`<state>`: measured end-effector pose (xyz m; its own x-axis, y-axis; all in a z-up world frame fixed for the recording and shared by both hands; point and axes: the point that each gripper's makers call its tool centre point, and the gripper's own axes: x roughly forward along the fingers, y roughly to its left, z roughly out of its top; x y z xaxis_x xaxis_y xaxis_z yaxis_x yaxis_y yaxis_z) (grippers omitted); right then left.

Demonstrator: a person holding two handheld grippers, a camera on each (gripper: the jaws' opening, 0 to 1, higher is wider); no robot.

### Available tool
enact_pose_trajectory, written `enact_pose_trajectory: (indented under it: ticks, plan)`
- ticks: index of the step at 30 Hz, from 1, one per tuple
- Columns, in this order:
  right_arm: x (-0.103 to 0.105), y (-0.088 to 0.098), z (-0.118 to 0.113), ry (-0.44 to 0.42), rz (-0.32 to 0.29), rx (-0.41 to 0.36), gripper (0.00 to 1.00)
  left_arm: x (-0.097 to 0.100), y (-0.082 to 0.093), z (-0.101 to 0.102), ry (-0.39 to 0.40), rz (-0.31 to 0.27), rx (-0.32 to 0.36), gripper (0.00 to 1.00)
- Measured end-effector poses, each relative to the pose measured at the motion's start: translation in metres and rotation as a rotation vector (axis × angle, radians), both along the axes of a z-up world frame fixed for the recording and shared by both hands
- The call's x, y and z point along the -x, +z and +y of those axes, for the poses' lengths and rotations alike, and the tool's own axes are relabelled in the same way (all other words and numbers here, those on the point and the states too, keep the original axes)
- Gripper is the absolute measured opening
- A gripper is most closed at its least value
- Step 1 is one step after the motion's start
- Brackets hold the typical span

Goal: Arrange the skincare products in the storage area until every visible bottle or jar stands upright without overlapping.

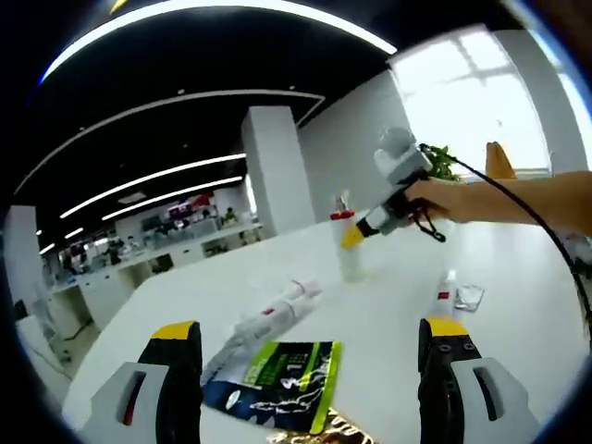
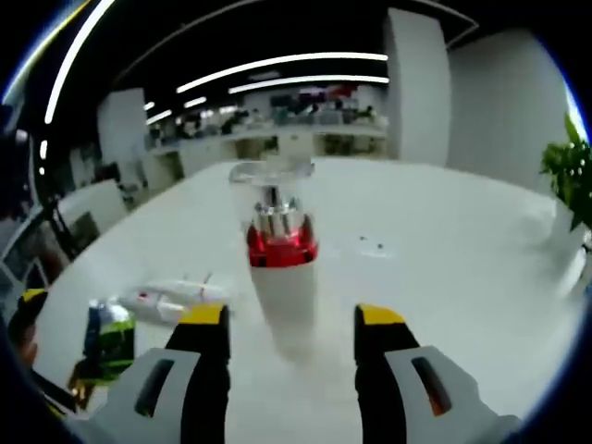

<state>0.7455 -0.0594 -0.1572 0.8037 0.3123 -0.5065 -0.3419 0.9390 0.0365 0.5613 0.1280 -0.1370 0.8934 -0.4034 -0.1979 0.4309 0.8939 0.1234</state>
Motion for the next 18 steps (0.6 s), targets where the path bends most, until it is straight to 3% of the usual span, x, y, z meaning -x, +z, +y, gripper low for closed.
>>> enact_pose_trajectory:
  ticks: [5, 7, 9, 11, 12, 13, 18]
  plan:
    - [-0.007, -0.016, 0.006, 0.0, -0.007, -0.016, 0.48, -0.013, -0.002, 0.005, 0.018, 0.024, 0.016, 0.99]
    - [-0.011, -0.024, 0.005, -0.008, 0.019, -0.044, 0.44, -0.014, -0.006, 0.007, 0.034, 0.032, 0.022, 0.99]
    - [-0.007, -0.041, 0.005, -0.037, 0.038, -0.033, 0.36, -0.012, -0.011, 0.01, 0.043, 0.04, 0.027, 0.99]
    - [-0.006, -0.043, -0.003, -0.075, 0.012, 0.019, 0.26, -0.009, -0.013, 0.011, 0.043, 0.051, 0.028, 0.99]
    - [0.001, -0.045, 0.005, -0.046, 0.019, -0.014, 0.26, -0.008, -0.012, 0.011, 0.046, 0.045, 0.033, 0.99]
    - [0.003, -0.046, 0.0, -0.102, 0.032, -0.035, 0.26, -0.007, -0.011, 0.012, 0.049, 0.041, 0.035, 0.99]
    - [0.009, -0.047, -0.003, -0.155, 0.058, 0.015, 0.26, -0.005, -0.012, 0.013, 0.058, 0.037, 0.033, 0.99]
